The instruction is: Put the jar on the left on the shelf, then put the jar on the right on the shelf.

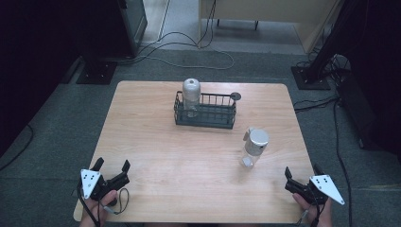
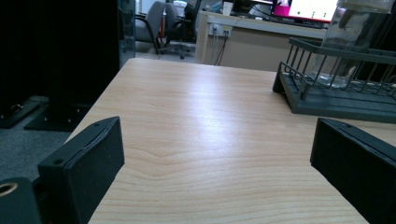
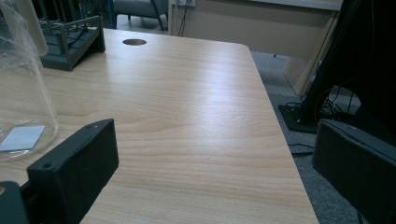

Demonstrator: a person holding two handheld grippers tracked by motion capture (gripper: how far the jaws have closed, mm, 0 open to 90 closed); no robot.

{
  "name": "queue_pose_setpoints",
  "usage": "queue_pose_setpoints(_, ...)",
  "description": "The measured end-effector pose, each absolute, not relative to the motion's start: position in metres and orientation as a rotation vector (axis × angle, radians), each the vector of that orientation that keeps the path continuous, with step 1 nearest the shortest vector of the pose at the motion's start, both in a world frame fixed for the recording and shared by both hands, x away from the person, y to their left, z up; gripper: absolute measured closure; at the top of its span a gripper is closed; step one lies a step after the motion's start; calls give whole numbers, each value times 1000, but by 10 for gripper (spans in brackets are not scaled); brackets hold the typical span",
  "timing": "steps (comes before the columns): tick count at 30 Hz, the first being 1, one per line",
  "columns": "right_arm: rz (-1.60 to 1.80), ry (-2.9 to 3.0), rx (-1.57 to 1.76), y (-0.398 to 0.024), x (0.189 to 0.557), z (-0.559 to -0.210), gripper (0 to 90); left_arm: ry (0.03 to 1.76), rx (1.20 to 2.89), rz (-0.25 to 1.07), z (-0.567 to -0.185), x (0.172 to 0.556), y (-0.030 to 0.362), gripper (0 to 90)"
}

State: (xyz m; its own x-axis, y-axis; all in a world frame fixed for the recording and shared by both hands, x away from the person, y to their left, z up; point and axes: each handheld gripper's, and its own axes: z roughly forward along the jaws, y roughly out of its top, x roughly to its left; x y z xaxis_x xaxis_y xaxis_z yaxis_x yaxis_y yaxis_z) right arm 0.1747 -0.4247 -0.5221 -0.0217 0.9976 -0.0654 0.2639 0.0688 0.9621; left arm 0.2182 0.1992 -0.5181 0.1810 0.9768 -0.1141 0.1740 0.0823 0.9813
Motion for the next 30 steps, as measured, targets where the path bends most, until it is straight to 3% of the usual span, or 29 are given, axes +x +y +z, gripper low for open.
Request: queue_pose_setpoints(30,1045,1368,1451,-434,176,-516,19,1211,1366,852,-518,221,201,34)
